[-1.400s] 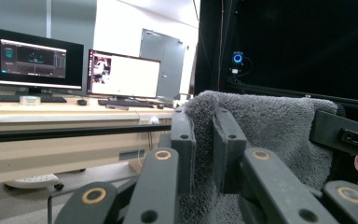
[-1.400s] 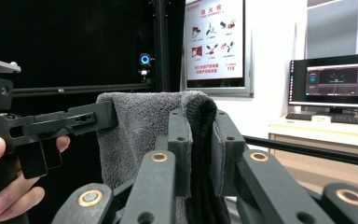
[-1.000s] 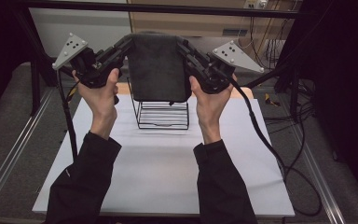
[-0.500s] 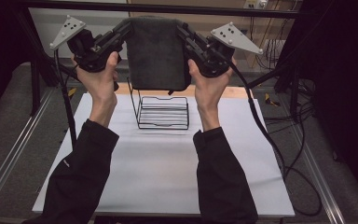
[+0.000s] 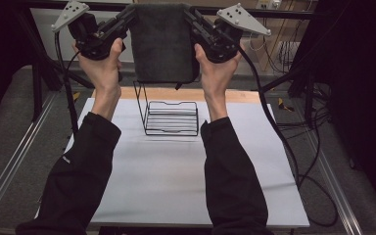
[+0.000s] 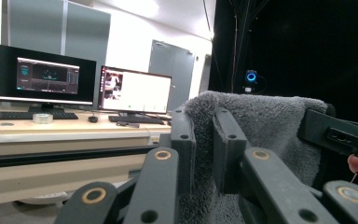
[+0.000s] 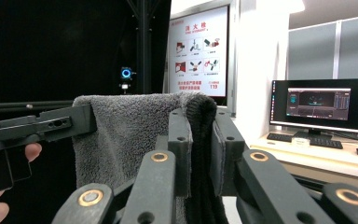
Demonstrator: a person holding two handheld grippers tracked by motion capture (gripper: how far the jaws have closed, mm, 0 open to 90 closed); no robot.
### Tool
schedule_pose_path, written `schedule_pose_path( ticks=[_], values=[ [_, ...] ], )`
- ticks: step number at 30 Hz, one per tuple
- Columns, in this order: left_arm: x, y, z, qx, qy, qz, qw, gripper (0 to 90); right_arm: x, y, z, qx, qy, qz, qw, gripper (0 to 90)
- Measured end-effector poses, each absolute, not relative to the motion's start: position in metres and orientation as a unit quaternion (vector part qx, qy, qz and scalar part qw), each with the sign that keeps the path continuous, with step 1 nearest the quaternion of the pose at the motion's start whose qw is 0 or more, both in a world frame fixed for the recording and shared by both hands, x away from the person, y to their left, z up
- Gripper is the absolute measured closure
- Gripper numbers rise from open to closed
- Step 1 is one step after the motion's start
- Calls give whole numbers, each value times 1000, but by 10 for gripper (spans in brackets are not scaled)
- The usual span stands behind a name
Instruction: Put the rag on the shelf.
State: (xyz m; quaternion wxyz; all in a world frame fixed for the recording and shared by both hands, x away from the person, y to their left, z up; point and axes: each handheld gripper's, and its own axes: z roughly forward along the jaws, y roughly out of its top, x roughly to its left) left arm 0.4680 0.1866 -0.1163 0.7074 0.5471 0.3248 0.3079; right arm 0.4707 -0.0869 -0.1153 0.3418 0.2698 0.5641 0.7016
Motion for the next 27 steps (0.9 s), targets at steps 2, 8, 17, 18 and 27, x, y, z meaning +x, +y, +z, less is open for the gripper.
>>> schedule_pose_path(
  ticks=[2,8,17,18,27],
  values=[
    [471,185,-114,549,324,311,705,803,474,-87,-114,270,562,703,343,810],
    [483,186,-109,545,329,298,711,803,483,-88,-108,268,561,702,346,810],
    [496,188,-110,545,331,300,709,803,494,-86,-105,267,564,700,347,811],
    [497,188,-110,547,330,303,707,803,495,-85,-106,267,564,700,348,811],
    [512,188,-119,555,337,304,697,803,507,-83,-114,277,568,694,346,810]
  ],
)
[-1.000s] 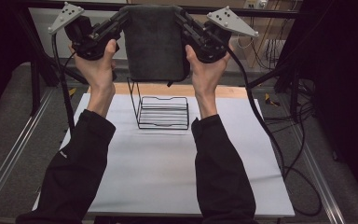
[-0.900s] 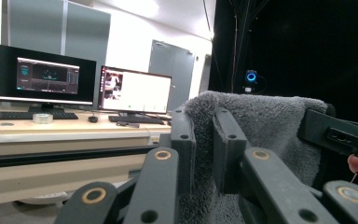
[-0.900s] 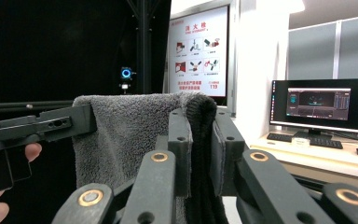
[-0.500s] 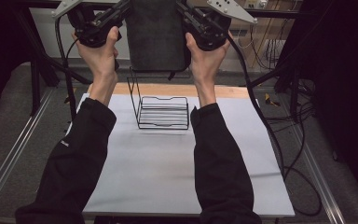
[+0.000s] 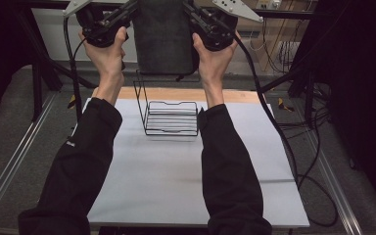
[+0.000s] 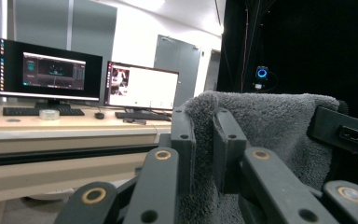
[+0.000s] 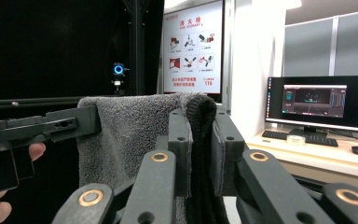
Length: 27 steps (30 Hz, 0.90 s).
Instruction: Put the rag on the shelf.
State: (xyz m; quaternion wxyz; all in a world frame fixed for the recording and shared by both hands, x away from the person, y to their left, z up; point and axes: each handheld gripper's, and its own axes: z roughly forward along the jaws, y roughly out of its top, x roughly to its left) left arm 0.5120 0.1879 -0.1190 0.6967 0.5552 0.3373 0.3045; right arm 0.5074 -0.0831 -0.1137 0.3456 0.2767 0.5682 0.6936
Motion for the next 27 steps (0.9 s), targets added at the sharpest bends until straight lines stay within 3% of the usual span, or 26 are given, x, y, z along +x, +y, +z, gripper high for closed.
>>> schedule_pose_path(
  ticks=[27],
  values=[
    [519,197,-172,621,337,288,647,802,517,-83,-169,306,614,655,318,810]
  ],
)
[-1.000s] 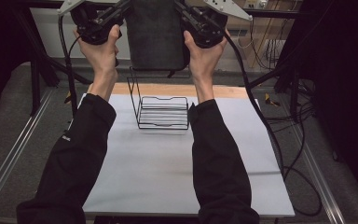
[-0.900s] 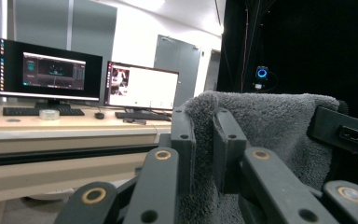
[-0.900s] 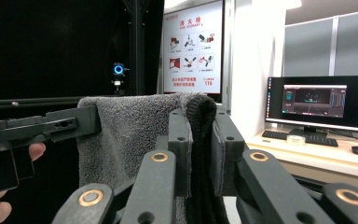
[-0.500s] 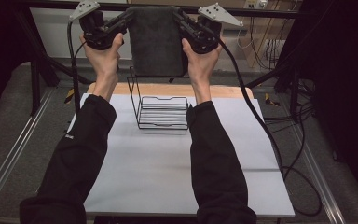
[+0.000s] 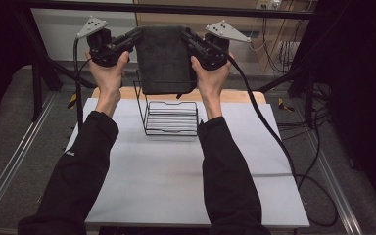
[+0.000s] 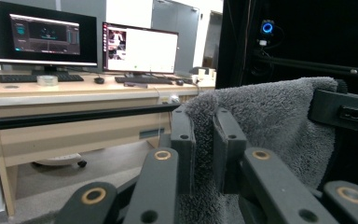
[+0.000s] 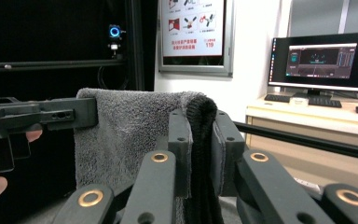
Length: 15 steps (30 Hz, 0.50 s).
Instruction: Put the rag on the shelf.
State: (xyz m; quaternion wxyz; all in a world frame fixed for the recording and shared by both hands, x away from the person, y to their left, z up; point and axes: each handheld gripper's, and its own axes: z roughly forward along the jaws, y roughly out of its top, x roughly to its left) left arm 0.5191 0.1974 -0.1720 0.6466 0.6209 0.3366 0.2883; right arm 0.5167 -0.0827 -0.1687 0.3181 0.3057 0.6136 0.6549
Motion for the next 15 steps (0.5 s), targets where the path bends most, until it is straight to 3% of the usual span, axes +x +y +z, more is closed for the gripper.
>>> schedule_pose_path(
  ticks=[15],
  values=[
    [505,199,-198,654,328,271,626,801,507,-91,-199,313,633,647,288,808]
  ],
)
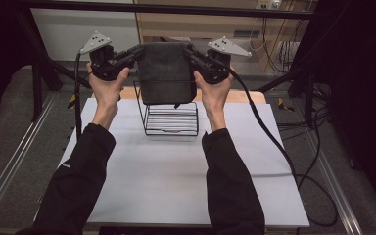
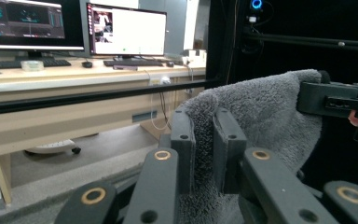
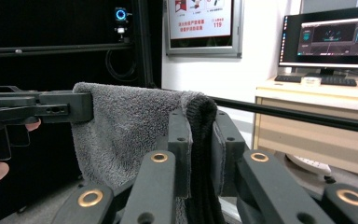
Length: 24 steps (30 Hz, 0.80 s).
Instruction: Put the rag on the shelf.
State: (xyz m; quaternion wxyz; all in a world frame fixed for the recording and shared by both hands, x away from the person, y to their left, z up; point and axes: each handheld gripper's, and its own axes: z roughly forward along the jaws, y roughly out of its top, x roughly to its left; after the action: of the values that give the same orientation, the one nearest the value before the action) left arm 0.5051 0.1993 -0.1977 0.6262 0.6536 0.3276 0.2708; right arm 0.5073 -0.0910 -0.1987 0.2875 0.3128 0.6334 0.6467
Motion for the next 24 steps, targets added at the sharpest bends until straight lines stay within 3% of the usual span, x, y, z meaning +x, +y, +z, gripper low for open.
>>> schedule_pose_path(
  ticks=[24],
  values=[
    [477,206,-224,692,321,222,608,781,482,-103,-225,297,677,633,230,800]
  ],
)
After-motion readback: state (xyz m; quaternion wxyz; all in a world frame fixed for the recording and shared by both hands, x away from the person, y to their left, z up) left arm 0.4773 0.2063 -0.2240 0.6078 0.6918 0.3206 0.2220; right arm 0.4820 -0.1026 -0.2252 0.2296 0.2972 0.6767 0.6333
